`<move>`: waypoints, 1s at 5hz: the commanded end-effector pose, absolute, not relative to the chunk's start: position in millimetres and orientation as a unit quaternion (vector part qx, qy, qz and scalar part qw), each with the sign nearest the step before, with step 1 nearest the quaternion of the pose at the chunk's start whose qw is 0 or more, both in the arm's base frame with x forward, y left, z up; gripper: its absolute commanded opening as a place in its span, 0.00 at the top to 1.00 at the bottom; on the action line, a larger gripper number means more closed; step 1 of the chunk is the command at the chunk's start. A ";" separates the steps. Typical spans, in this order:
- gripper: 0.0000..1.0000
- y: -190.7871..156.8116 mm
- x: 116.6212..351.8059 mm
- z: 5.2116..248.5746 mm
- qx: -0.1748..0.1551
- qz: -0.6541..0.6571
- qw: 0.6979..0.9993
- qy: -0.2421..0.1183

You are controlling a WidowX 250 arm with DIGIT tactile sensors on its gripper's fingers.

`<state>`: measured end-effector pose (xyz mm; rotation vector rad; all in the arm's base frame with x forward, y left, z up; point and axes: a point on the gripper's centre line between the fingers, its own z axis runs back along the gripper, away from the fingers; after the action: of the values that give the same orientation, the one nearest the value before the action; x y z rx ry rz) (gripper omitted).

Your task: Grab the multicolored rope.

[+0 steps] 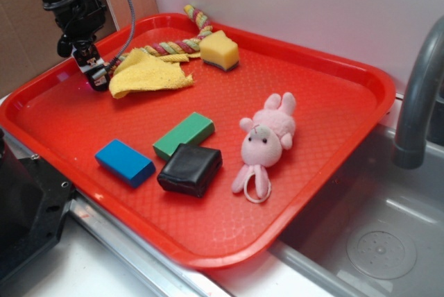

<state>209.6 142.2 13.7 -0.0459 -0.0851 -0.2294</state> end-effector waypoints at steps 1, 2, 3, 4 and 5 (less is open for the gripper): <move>1.00 140.1 217.3 12.3 -0.013 -0.108 0.993 -0.034; 1.00 136.6 219.9 8.3 0.030 -0.076 0.995 -0.056; 1.00 87.8 266.1 58.6 0.086 -0.024 0.990 -0.108; 1.00 51.6 290.7 108.5 0.105 0.035 0.987 -0.114; 1.00 33.1 278.4 160.0 0.083 0.034 0.990 -0.112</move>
<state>268.5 28.1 139.3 0.1673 -0.1599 0.0575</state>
